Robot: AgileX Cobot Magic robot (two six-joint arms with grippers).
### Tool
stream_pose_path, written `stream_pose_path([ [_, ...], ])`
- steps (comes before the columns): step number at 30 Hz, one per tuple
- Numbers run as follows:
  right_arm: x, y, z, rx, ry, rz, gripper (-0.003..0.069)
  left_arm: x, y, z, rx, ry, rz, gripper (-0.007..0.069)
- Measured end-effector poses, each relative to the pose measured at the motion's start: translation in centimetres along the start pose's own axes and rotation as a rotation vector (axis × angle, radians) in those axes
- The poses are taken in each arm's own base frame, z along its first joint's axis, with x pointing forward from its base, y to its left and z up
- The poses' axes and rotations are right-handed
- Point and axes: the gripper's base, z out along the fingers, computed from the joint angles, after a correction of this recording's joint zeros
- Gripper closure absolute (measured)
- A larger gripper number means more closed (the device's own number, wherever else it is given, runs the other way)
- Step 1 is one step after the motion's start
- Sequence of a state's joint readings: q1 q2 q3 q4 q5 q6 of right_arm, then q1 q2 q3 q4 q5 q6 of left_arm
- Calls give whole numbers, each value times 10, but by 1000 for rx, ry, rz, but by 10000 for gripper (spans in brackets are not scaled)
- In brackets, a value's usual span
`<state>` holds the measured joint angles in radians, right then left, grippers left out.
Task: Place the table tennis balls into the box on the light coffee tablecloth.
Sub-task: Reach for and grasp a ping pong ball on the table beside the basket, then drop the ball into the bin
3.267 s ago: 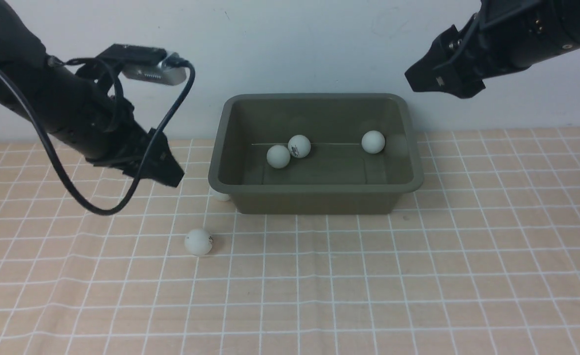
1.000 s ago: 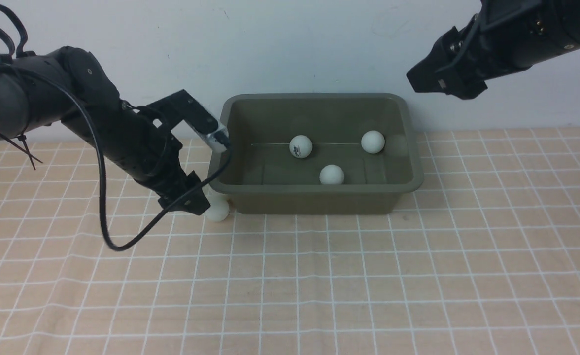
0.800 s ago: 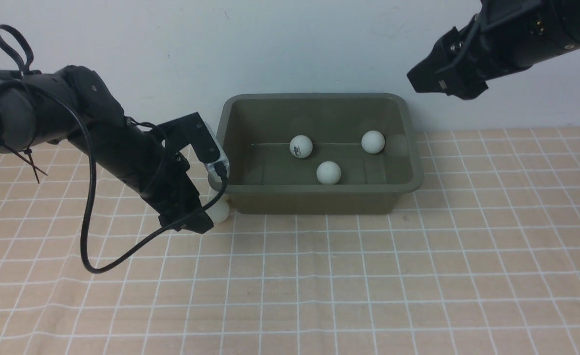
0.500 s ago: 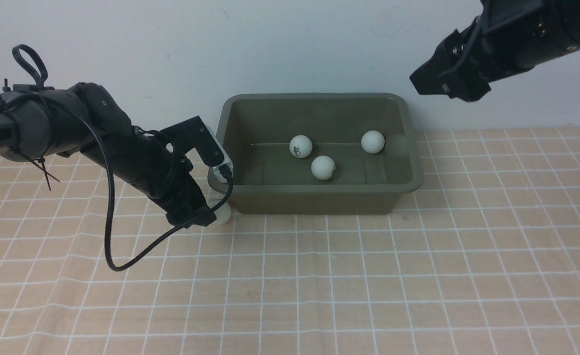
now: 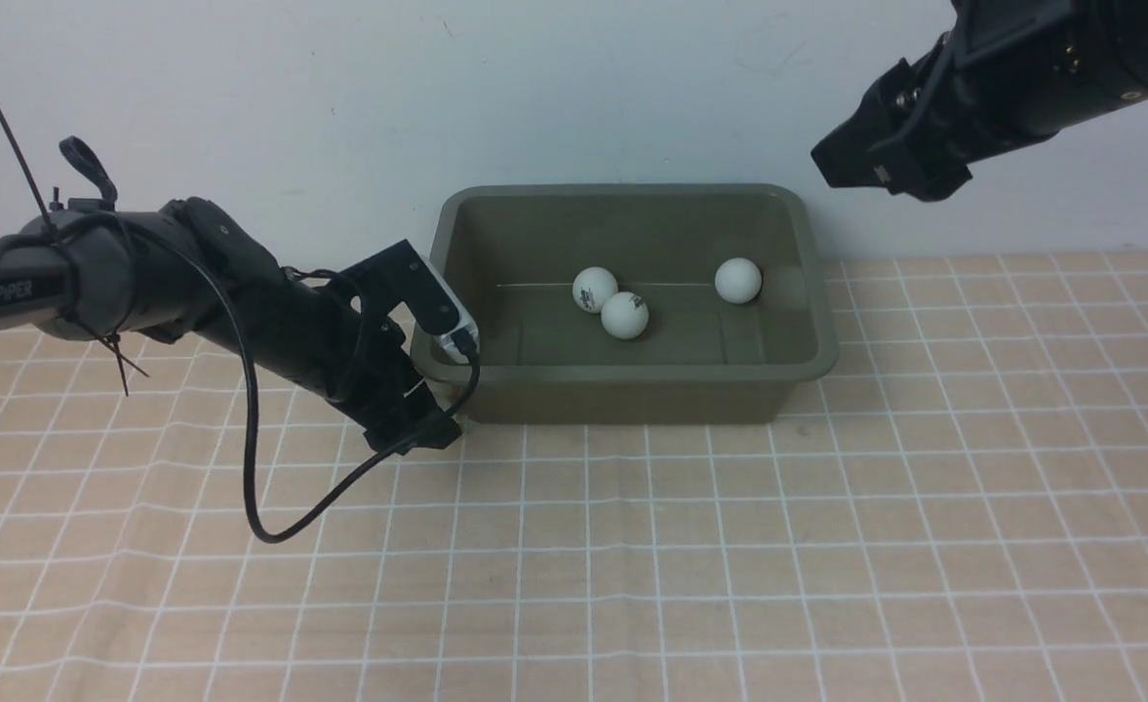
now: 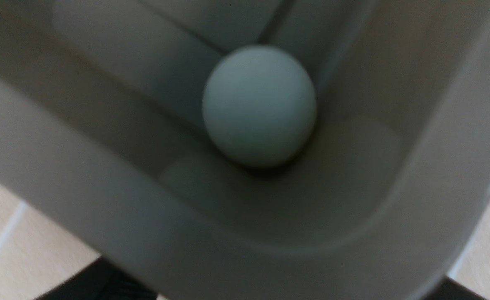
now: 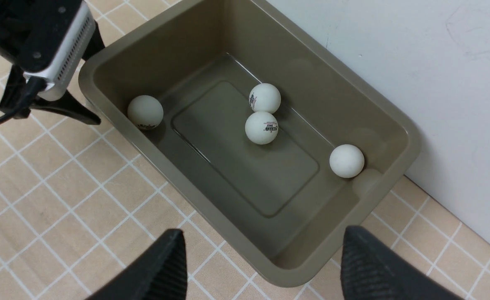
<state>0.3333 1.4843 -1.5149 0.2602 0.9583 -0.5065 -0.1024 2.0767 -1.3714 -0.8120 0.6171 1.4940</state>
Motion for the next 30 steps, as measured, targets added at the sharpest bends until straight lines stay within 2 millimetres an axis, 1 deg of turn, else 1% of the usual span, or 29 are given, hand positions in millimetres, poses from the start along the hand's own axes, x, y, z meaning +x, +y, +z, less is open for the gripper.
stream_pose_path([
  [5, 0, 0, 0, 0, 0, 0, 202, -2, 2, 2, -17, -39, 0, 124],
  [9, 0, 0, 0, 0, 0, 0, 215, 1, 2, 8, -11, -37, -20, 150],
  [10, 0, 0, 0, 0, 0, 0, 226, 5, 2, 13, -9, -29, -43, 195],
  [11, 0, 0, 0, 0, 0, 0, 230, 7, 2, 16, -6, -23, -55, 216],
  [13, 0, 0, 0, 0, 0, 0, 242, 9, 2, 18, -2, -11, -76, 311],
  [16, 0, 0, 0, 0, 0, 0, 251, 8, 2, 14, -7, 8, -84, 307],
  [18, 0, 0, 0, 0, -1, 0, 258, 8, 2, 6, -13, 46, -53, 305],
  [20, 0, 0, 0, 3, -5, 0, 260, 4, 2, -7, -32, 88, -28, 305],
  [22, -1, -1, 0, 6, -10, 0, 260, 1, 2, -22, -57, 117, 0, 305],
  [24, -1, -1, 0, 7, -13, 0, 260, -4, 4, -41, -94, 128, 4, 305],
  [27, -1, -1, 0, 7, -13, 0, 260, -13, 5, -61, -137, 97, 3, 305],
  [29, -1, -1, 0, 8, -14, 0, 260, -17, 5, -67, -143, 71, 9, 305],
  [30, -1, -1, 0, 9, -15, 0, 260, -24, 2, -69, -135, 24, 31, 305],
])
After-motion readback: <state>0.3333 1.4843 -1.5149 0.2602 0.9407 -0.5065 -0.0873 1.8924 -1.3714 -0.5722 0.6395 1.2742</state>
